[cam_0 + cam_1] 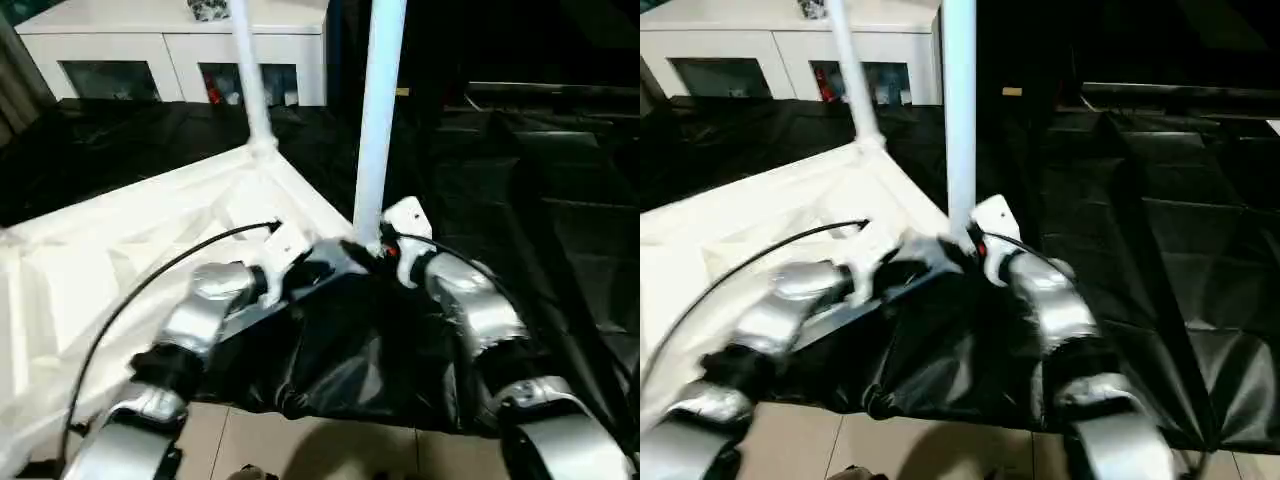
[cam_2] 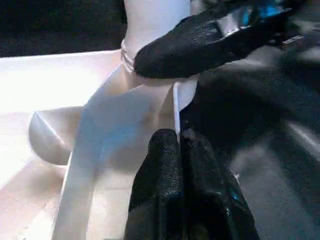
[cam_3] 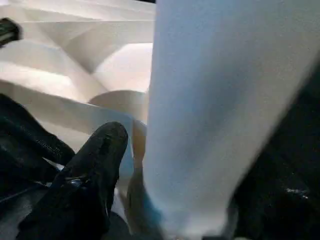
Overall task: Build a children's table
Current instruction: Rotate leg to tighten
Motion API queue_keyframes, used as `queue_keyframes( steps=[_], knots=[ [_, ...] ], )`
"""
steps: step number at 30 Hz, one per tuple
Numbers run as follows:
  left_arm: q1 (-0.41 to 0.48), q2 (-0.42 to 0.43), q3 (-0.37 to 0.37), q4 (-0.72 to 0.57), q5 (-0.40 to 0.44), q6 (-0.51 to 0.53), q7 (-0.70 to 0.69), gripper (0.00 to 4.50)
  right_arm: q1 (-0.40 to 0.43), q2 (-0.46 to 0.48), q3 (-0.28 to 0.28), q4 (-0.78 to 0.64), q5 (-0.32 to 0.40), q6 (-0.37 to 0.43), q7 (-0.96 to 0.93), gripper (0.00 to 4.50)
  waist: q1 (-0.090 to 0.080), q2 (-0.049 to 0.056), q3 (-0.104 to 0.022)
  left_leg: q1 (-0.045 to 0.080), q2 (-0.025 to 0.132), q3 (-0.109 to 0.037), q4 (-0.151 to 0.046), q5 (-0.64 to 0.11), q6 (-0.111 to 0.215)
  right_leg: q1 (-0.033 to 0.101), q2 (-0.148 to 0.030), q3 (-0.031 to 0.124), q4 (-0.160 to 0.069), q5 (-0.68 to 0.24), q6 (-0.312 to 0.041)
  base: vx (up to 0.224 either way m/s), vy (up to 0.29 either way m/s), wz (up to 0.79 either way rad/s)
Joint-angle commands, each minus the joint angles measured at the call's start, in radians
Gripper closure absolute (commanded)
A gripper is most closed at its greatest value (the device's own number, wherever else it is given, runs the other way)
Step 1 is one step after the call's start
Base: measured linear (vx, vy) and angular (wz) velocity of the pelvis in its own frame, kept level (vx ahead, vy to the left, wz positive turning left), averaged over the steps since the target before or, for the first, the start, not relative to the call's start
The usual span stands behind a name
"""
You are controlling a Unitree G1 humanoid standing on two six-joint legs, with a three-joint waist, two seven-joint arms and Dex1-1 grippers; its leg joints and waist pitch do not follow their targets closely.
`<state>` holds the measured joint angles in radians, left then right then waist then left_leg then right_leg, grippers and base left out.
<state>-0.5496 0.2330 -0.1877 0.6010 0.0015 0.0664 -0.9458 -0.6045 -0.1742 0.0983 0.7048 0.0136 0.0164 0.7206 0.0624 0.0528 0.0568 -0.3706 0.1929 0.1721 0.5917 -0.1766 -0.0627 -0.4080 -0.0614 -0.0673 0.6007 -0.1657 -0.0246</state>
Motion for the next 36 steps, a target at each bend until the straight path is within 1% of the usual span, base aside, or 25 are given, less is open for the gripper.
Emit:
queue_keyframes(
  steps=[1,3,4,5,6,7,8,9,10,13,14,17,18,19,20,24,28,34,36],
  knots=[
    [-0.018,0.015,-0.004,-0.086,-0.054,-0.048,-0.084,4.50,0.023,-0.021,0.053,-0.034,0.022,-0.005,0.129,1.17,0.006,-0.008,-0.074,0.008,0.034,-0.005,-0.060,-0.197,0.077,0.057,-0.076,0.044,-0.068,-0.202,-0.231,0.000,0.000,0.00],
    [-0.011,0.037,-0.001,-0.100,-0.071,-0.046,-0.135,4.50,0.037,-0.057,0.072,-0.056,0.031,-0.007,0.203,1.17,0.013,-0.008,-0.074,0.008,0.037,-0.005,-0.059,-0.195,0.079,0.058,-0.075,0.044,-0.066,-0.198,-0.228,0.000,0.000,0.00],
    [-0.009,0.049,0.001,-0.107,-0.083,-0.044,-0.164,4.50,0.047,-0.080,0.083,-0.074,0.038,0.001,0.255,1.17,0.016,-0.007,-0.074,0.007,0.037,-0.004,-0.060,-0.196,0.081,0.056,-0.075,0.044,-0.065,-0.196,-0.232,0.000,0.000,0.00],
    [-0.007,0.055,0.001,-0.111,-0.090,-0.044,-0.181,4.50,0.055,-0.094,0.092,-0.091,0.044,0.006,0.291,1.17,0.017,-0.007,-0.074,0.009,0.036,-0.004,-0.059,-0.199,0.082,0.056,-0.074,0.043,-0.068,-0.201,-0.230,0.000,0.000,0.00],
    [-0.007,0.055,0.001,-0.111,-0.090,-0.044,-0.182,4.50,0.056,-0.095,0.092,-0.092,0.045,0.007,0.293,1.17,0.022,-0.008,-0.073,0.008,0.037,-0.004,-0.060,-0.203,0.080,0.057,-0.075,0.044,-0.067,-0.214,-0.224,0.000,0.000,0.00],
    [-0.002,0.068,0.003,-0.123,-0.108,-0.037,-0.216,4.50,0.071,-0.126,0.108,-0.123,0.059,0.020,0.364,1.17,0.025,-0.010,-0.071,0.010,0.037,-0.004,-0.061,-0.212,0.076,0.055,-0.076,0.044,-0.070,-0.238,-0.217,0.000,0.000,0.00],
    [0.000,0.073,0.004,-0.128,-0.116,-0.033,-0.230,4.50,0.076,-0.137,0.112,-0.133,0.064,0.023,0.387,1.17,0.028,-0.011,-0.072,0.012,0.037,-0.004,-0.061,-0.215,0.075,0.055,-0.075,0.044,-0.071,-0.247,-0.213,0.000,0.000,0.00],
    [0.003,0.079,0.005,-0.133,-0.123,-0.028,-0.246,4.50,0.080,-0.146,0.115,-0.142,0.070,0.029,0.409,1.17,0.029,-0.011,-0.072,0.009,0.038,-0.005,-0.061,-0.212,0.076,0.056,-0.077,0.045,-0.070,-0.251,-0.212,0.000,0.000,0.00],
    [0.004,0.083,0.005,-0.136,-0.128,-0.025,-0.257,4.50,0.081,-0.151,0.114,-0.146,0.073,0.033,0.425,1.17,0.030,-0.009,-0.071,0.009,0.038,-0.006,-0.062,-0.212,0.074,0.055,-0.075,0.044,-0.071,-0.257,-0.210,0.000,0.000,0.00],
    [0.010,0.104,0.001,-0.141,-0.137,-0.016,-0.291,4.50,0.083,-0.167,0.121,-0.155,0.078,0.044,0.474,1.17,0.030,-0.013,-0.071,0.010,0.037,-0.005,-0.062,-0.214,0.068,0.053,-0.076,0.044,-0.072,-0.268,-0.208,0.000,0.000,0.00],
    [0.012,0.109,-0.001,-0.144,-0.139,-0.013,-0.300,4.50,0.083,-0.171,0.124,-0.157,0.079,0.047,0.483,1.33,0.030,-0.013,-0.072,0.010,0.037,-0.006,-0.062,-0.211,0.067,0.054,-0.077,0.044,-0.070,-0.267,-0.208,0.000,0.000,0.00],
    [0.016,0.119,-0.001,-0.151,-0.144,-0.005,-0.318,4.50,0.082,-0.180,0.132,-0.159,0.081,0.049,0.500,1.45,0.031,-0.013,-0.072,0.009,0.038,-0.006,-0.061,-0.197,0.070,0.054,-0.076,0.044,-0.069,-0.251,-0.211,0.000,0.000,0.00],
    [0.017,0.123,0.000,-0.151,-0.142,-0.006,-0.326,4.50,0.082,-0.185,0.136,-0.160,0.079,0.054,0.509,1.59,0.031,-0.017,-0.072,0.009,0.037,-0.005,-0.061,-0.192,0.072,0.053,-0.075,0.044,-0.070,-0.251,-0.211,0.000,0.000,0.00],
    [0.017,0.123,0.000,-0.151,-0.142,-0.006,-0.326,4.50,0.082,-0.185,0.136,-0.160,0.079,0.054,0.509,1.59,0.032,-0.014,-0.072,0.009,0.037,-0.005,-0.061,-0.192,0.072,0.054,-0.076,0.044,-0.069,-0.254,-0.211,0.000,0.000,0.00],
    [0.019,0.126,0.001,-0.154,-0.143,-0.004,-0.331,4.50,0.081,-0.190,0.140,-0.161,0.075,0.059,0.514,1.82,0.032,-0.016,-0.072,0.009,0.037,-0.006,-0.061,-0.193,0.071,0.054,-0.076,0.043,-0.069,-0.259,-0.209,0.000,0.000,0.00],
    [0.021,0.130,0.001,-0.157,-0.147,-0.001,-0.334,4.50,0.077,-0.189,0.139,-0.163,0.074,0.061,0.516,1.97,0.033,-0.017,-0.071,0.009,0.037,-0.006,-0.062,-0.197,0.066,0.054,-0.077,0.044,-0.071,-0.276,-0.202,0.000,0.000,0.00],
    [0.027,0.127,-0.001,-0.173,-0.147,0.012,-0.334,4.50,0.079,-0.188,0.138,-0.167,0.077,0.064,0.519,2.02,0.033,-0.020,-0.070,0.008,0.037,-0.006,-0.062,-0.191,0.068,0.053,-0.076,0.044,-0.071,-0.279,-0.199,0.000,0.000,0.00],
    [0.032,0.132,0.002,-0.188,-0.148,0.025,-0.345,4.50,0.089,-0.188,0.150,-0.176,0.076,0.062,0.528,2.06,0.033,-0.015,-0.070,0.008,0.037,-0.006,-0.062,-0.192,0.069,0.053,-0.076,0.043,-0.070,-0.261,-0.206,0.000,0.000,0.00],
    [0.035,0.134,0.001,-0.185,-0.146,0.021,-0.345,4.50,0.094,-0.188,0.150,-0.180,0.077,0.062,0.528,2.08,0.033,-0.017,-0.071,0.008,0.037,-0.006,-0.062,-0.193,0.068,0.054,-0.076,0.044,-0.071,-0.268,-0.202,0.000,0.000,0.00]
  ],
)
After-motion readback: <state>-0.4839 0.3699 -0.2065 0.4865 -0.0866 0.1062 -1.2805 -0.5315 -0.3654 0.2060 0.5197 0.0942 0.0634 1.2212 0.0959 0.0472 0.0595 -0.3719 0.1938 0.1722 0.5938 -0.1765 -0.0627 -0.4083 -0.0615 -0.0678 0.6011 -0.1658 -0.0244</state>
